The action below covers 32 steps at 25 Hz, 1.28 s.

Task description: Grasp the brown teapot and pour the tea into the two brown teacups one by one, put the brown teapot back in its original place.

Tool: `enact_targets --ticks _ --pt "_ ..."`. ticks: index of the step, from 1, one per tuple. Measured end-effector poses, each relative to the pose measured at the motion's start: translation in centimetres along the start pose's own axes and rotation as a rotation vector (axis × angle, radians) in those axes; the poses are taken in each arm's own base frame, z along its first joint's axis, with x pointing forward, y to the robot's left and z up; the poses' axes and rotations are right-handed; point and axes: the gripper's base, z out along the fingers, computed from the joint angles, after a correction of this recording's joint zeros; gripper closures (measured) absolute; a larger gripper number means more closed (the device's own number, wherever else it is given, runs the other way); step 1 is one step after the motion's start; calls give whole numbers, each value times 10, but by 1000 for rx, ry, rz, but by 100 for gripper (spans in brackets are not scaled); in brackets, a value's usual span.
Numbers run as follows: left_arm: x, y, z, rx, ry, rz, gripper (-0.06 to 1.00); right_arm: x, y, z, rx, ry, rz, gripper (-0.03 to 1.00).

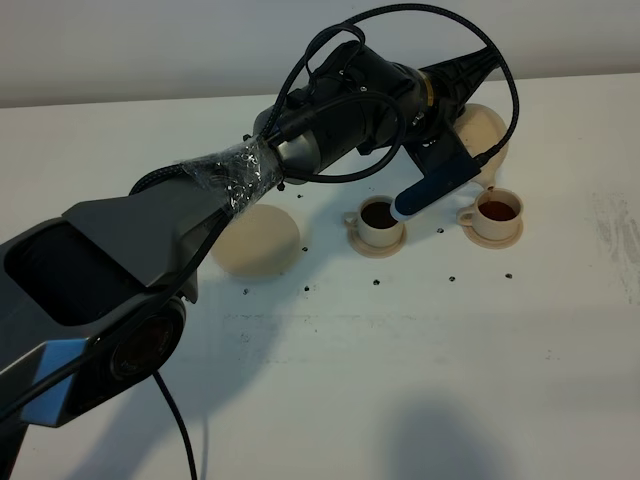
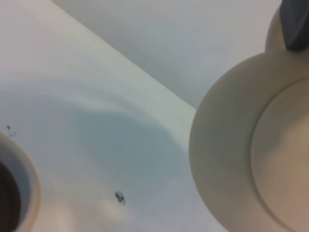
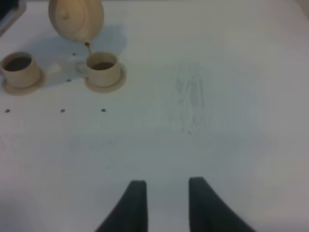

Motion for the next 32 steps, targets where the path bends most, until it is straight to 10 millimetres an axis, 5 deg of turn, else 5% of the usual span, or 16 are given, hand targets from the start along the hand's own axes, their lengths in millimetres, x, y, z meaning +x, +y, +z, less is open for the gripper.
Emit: enact_targets --ticks 32 --pt "-2 4 -1 -9 17 99 83 0 0 0 1 0 -1 74"
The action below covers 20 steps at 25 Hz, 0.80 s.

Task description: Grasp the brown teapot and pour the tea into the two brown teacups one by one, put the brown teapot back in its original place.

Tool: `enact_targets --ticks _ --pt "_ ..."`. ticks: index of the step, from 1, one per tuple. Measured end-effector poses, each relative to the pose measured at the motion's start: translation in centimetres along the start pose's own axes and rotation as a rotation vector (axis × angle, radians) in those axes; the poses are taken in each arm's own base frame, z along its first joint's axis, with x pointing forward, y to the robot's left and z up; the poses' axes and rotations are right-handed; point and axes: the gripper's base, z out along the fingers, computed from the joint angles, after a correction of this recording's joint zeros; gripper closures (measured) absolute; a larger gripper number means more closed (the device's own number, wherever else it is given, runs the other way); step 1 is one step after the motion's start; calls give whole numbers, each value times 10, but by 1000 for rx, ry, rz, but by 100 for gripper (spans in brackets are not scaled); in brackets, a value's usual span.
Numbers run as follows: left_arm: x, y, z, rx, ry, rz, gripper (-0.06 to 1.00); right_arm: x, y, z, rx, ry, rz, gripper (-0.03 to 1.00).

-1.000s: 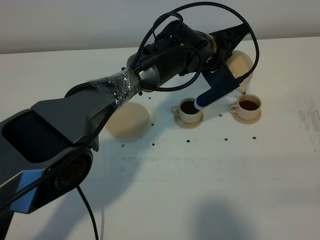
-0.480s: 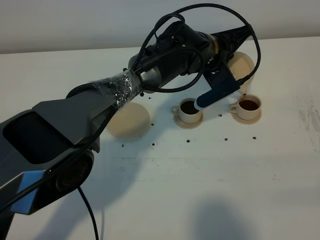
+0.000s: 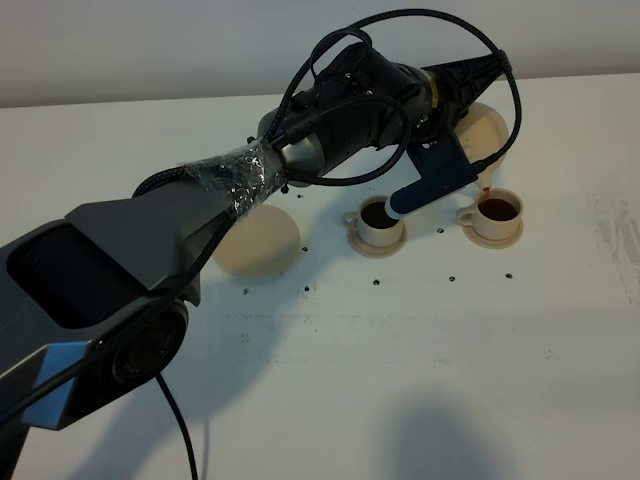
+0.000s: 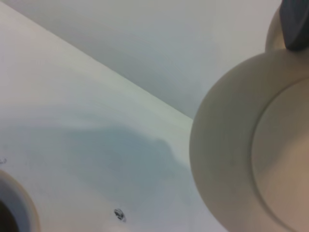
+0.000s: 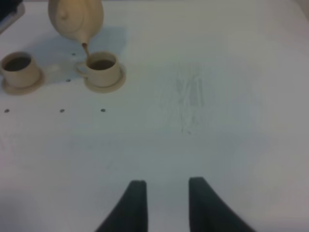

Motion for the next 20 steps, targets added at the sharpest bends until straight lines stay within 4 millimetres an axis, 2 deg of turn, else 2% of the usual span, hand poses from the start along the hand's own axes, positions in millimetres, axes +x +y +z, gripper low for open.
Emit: enact_targets --ticks 20 --pt "-2 5 -1 -24 9 13 83 0 0 0 0 0 1 74"
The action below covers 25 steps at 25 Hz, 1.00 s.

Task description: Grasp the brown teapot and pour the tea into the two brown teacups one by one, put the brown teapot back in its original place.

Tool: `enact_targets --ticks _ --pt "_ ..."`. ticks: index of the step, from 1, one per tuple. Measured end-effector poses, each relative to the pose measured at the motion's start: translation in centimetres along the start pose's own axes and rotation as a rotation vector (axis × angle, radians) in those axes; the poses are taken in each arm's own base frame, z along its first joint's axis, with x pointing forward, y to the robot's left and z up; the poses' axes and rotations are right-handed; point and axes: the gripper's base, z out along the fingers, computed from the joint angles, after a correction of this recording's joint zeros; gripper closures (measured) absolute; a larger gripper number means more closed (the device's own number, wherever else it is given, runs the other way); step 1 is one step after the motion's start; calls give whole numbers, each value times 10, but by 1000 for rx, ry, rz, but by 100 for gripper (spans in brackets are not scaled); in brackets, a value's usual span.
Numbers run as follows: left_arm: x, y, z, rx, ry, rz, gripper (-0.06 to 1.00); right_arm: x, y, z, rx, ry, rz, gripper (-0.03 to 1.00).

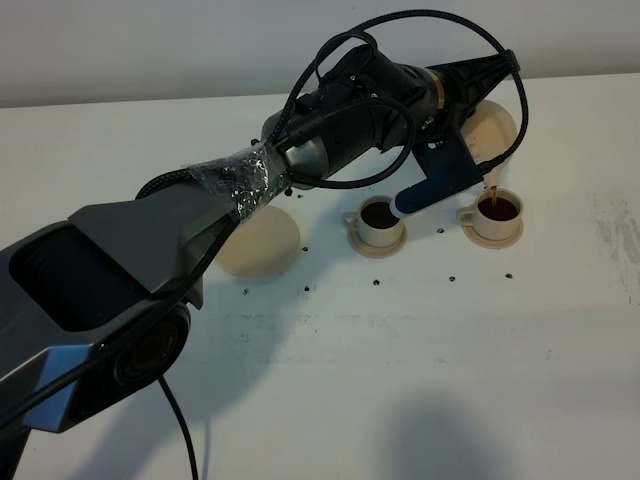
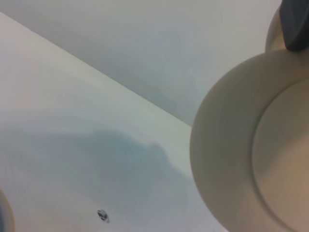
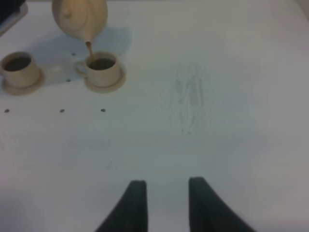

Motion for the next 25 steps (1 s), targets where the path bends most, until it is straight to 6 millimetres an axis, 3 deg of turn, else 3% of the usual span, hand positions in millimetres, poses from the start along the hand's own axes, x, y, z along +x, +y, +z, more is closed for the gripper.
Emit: enact_targets --ticks 25 --pt "-1 -1 0 19 -10 -75 83 0 0 0 2 0 0 74"
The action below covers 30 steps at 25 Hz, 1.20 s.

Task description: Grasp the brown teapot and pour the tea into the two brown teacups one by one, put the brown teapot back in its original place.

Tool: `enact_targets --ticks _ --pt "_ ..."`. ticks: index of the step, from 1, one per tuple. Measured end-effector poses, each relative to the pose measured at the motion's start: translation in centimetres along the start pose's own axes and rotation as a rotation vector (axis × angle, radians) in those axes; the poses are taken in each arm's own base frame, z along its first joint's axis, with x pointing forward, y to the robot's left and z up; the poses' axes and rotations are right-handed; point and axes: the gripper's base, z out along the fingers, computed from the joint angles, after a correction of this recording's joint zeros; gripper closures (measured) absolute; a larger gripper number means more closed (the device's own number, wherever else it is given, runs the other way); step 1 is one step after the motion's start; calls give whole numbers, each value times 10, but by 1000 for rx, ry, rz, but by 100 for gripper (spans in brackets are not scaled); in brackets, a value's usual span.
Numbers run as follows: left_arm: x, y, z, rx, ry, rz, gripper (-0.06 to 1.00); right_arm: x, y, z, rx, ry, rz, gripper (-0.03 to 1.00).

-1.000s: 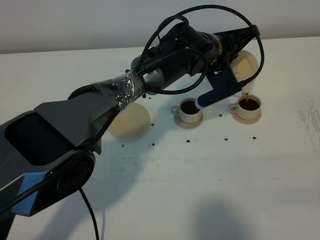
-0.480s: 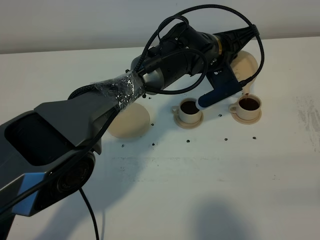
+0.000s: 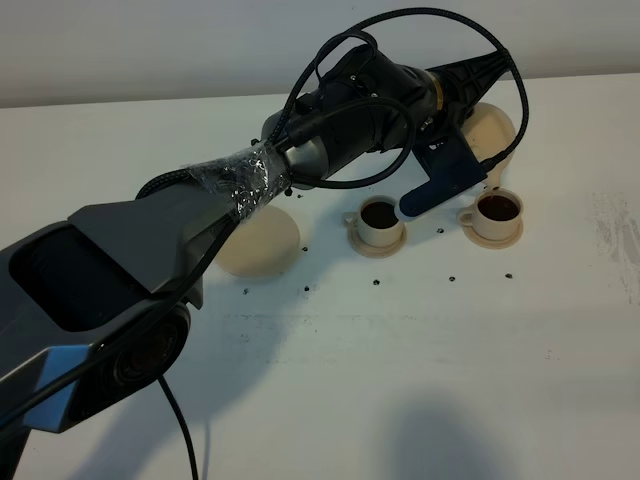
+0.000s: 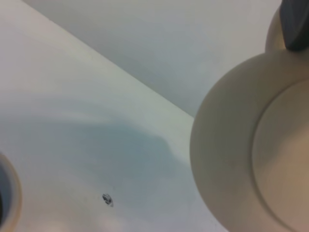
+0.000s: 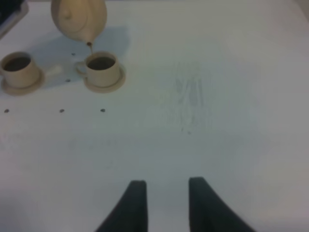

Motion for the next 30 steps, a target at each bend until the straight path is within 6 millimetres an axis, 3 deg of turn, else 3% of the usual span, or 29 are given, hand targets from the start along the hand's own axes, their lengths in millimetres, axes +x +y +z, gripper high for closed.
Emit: enact_targets --ticks 16,25,30 --pt "-2 -4 0 44 -18 -106 83 0 0 0 0 0 -1 74" --pt "0 -8 -2 79 -25 -358 83 0 0 0 0 0 0 74" --pt "16 -5 -20 82 -29 -564 83 0 0 0 0 0 -1 74"
